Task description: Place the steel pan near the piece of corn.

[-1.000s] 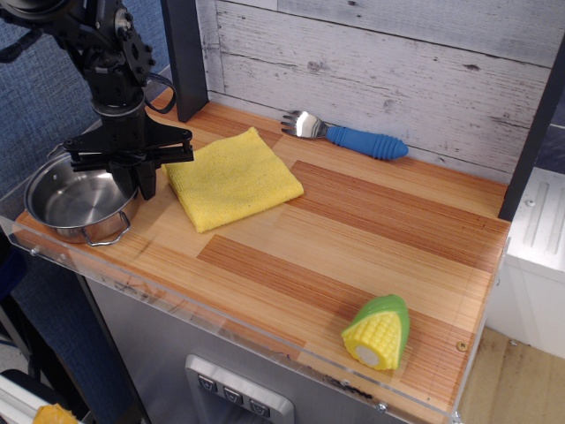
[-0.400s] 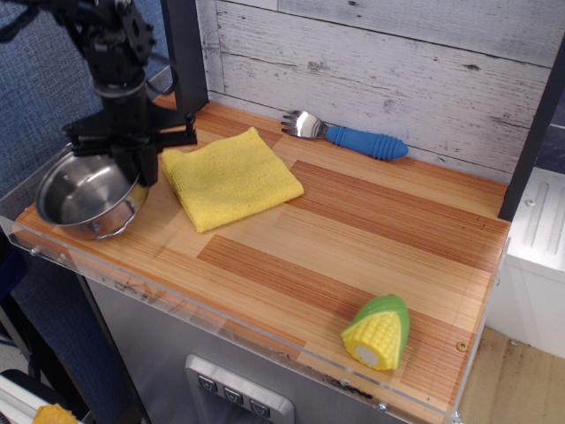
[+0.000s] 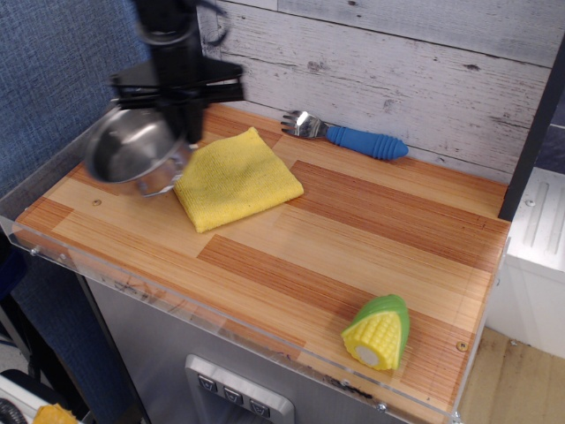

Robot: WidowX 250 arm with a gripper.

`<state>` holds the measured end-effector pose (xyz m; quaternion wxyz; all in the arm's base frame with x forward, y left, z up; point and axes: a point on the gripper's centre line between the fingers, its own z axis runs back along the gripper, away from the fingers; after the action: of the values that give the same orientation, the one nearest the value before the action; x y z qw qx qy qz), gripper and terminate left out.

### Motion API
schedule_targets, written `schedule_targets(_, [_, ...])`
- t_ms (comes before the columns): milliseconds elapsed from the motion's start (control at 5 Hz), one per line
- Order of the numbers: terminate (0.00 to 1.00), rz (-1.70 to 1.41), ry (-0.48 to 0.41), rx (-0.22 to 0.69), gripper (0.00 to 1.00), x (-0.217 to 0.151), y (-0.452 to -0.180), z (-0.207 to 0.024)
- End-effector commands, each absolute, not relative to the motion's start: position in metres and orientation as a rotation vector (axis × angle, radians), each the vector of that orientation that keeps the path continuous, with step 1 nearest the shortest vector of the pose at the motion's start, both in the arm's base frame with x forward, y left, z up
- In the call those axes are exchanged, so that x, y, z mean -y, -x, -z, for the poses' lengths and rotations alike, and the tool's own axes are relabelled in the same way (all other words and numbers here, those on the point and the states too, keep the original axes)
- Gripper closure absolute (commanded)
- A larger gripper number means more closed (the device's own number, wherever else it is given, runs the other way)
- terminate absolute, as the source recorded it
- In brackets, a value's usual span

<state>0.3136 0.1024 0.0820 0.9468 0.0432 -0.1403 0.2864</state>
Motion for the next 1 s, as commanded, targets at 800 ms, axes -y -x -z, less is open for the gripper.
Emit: schedule_targets(800, [0.00,-0.209,0.000,0.352,1.00,0.103,-0.350,-0.106])
